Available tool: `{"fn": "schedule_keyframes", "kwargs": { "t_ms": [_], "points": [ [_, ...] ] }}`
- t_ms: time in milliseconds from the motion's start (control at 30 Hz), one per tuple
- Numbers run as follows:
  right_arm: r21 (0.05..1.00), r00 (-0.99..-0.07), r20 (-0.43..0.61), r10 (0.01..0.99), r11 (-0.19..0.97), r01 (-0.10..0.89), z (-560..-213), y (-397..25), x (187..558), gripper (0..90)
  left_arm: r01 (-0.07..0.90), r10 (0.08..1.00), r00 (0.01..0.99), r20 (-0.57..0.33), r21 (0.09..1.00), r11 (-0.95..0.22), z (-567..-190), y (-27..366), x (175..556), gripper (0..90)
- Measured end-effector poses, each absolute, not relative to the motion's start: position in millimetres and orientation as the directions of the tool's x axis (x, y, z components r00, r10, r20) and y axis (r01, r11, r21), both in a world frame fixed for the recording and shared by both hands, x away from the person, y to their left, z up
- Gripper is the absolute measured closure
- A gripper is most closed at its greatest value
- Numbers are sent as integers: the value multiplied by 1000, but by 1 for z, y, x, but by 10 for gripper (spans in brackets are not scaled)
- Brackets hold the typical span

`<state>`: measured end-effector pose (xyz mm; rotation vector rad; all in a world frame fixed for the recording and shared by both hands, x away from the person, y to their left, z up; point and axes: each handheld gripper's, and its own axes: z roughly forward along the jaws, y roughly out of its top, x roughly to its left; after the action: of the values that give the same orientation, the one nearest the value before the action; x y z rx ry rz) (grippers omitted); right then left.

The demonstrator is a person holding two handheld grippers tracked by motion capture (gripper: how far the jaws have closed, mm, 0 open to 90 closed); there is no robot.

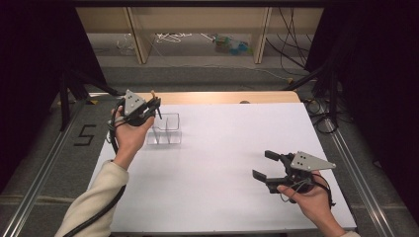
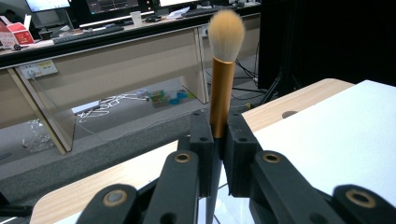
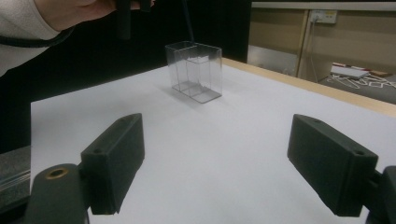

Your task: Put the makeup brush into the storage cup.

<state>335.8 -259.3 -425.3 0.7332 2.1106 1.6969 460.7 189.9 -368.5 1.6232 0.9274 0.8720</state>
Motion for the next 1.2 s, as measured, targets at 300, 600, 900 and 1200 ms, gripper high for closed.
{"fn": "schedule_keyframes", "kwargs": {
  "t_ms": [300,600,900,1200],
  "points": [
    [964,-809,90,581,154,217,-425,-259,334,198,153,895,436,92,973,-175,-370,190,463,829],
    [963,-811,89,579,158,219,-425,-260,334,198,156,897,434,88,973,-171,-372,189,465,829],
    [965,-806,83,586,155,212,-425,-259,334,198,163,899,429,87,971,-172,-376,190,466,829],
    [967,-810,65,582,165,196,-425,-261,336,198,167,901,424,88,971,-174,-378,190,468,829]
  ]
}}
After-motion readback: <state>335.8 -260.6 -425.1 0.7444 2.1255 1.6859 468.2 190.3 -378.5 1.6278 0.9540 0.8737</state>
